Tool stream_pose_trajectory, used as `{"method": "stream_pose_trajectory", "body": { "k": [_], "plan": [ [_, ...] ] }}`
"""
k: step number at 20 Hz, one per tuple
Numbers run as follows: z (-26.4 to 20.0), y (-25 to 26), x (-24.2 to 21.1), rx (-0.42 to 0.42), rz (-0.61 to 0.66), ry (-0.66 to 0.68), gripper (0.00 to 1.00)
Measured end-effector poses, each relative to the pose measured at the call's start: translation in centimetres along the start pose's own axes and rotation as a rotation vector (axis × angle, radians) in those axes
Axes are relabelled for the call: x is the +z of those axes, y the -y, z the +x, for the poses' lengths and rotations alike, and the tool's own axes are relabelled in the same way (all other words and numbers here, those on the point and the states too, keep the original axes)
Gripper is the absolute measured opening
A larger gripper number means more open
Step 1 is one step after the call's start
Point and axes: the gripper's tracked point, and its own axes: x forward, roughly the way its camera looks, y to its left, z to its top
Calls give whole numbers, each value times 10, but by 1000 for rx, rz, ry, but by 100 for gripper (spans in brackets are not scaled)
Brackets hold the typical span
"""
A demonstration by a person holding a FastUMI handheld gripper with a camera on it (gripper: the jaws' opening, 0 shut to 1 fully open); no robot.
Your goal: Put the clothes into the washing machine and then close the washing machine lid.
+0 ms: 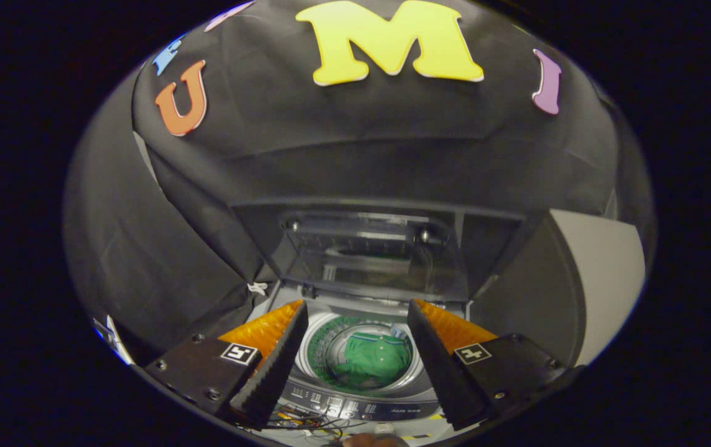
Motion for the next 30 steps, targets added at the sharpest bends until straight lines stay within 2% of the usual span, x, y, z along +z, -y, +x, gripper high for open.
{"method": "stream_pose_trajectory", "body": {
  "k": [4,7,15,22,26,27,30],
  "plan": [
    [-12,-9,42,4,8,48,100],
    [-6,-5,66,-26,-9,66,100],
    [56,6,110,-64,-11,62,100],
    [102,8,117,-58,40,36,100],
    [117,17,104,-65,86,13,100],
    [116,20,106,-90,67,25,100],
    [120,23,104,-87,38,58,100]
  ]
}}
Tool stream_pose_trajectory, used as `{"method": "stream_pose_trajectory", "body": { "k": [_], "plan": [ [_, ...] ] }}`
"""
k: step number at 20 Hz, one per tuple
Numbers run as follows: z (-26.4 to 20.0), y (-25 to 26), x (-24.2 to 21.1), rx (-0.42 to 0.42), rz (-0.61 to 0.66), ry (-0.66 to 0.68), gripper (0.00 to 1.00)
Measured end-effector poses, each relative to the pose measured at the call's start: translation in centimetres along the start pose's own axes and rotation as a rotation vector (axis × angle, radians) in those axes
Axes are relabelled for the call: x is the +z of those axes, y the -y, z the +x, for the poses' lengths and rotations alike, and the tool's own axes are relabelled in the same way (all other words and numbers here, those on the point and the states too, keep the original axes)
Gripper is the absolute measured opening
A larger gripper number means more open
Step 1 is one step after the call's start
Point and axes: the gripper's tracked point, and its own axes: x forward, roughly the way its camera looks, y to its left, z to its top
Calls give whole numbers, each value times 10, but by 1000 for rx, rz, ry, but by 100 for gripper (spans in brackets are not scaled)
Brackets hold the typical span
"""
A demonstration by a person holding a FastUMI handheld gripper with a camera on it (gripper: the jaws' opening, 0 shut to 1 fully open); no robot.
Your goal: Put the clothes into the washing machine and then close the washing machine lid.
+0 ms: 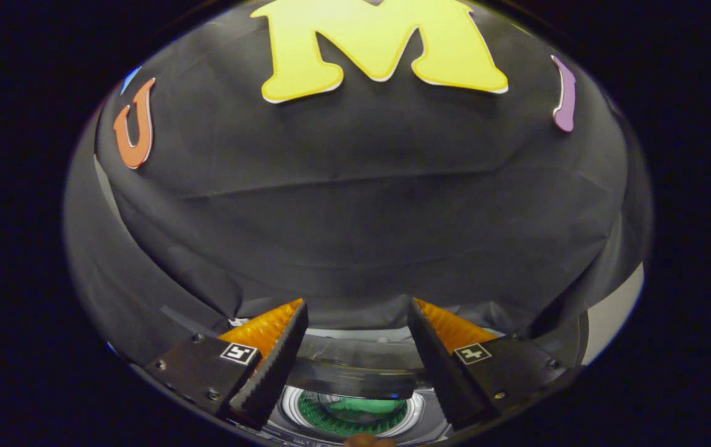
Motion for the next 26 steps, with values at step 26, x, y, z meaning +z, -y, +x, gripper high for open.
{"method": "stream_pose_trajectory", "body": {
  "k": [26],
  "plan": [
    [-86,-17,-88,20,-59,350,100]
  ]
}}
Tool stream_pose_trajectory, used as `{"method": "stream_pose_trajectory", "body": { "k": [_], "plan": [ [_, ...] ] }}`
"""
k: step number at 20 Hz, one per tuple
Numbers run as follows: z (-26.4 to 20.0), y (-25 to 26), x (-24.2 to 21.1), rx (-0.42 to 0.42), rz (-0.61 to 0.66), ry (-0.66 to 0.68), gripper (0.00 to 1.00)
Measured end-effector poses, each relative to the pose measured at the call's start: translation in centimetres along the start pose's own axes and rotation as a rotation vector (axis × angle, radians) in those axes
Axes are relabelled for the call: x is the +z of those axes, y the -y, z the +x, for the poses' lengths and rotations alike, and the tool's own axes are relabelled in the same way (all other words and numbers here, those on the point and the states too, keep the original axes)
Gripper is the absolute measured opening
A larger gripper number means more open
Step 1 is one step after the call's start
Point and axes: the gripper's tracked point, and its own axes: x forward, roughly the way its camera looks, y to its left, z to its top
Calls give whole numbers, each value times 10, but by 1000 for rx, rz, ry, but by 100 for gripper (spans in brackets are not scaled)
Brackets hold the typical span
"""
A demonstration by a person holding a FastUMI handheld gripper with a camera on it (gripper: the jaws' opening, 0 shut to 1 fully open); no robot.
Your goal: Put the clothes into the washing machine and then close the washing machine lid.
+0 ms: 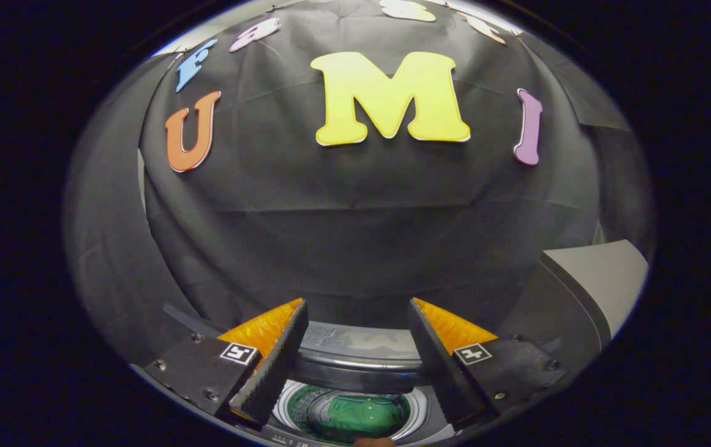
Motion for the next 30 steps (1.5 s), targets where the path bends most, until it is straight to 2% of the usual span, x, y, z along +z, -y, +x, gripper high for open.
{"method": "stream_pose_trajectory", "body": {
  "k": [6,8,14,20,25,30],
  "plan": [
    [-12,-2,-25,14,-31,-29,100],
    [-15,5,-46,-5,-38,-100,100],
    [-24,20,-101,-21,11,-186,100],
    [-33,17,-102,0,-25,-193,100],
    [-77,7,-73,70,-92,-104,100],
    [-170,15,-61,120,-143,25,100]
  ]
}}
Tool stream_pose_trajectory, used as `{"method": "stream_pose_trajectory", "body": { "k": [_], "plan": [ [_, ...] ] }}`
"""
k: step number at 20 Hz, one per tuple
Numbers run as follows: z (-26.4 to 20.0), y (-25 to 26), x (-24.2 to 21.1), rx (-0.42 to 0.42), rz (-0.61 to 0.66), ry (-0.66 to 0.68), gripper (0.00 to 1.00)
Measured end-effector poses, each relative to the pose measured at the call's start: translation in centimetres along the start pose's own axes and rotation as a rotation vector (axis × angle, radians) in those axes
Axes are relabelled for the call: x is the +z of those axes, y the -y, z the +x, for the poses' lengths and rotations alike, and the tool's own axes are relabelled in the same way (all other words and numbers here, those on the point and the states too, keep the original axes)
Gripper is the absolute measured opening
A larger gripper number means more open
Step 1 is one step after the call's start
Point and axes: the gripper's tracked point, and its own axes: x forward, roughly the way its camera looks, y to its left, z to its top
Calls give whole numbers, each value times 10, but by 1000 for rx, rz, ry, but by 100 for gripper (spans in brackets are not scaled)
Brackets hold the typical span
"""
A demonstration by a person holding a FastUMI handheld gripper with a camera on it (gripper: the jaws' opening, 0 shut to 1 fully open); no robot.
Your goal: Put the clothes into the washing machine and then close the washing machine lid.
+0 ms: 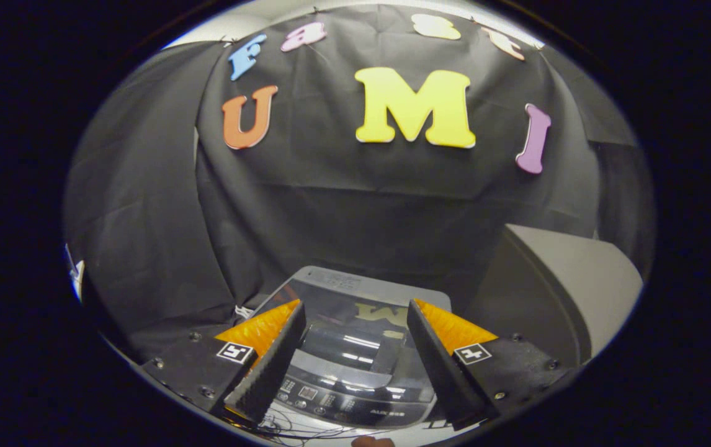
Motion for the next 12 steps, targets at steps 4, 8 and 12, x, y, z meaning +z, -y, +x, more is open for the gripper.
{"method": "stream_pose_trajectory", "body": {
  "k": [4,8,12],
  "plan": [
    [-98,8,3,-10,17,101,100],
    [-190,11,-19,-65,28,141,100],
    [-279,10,-44,-133,58,147,100]
  ]
}}
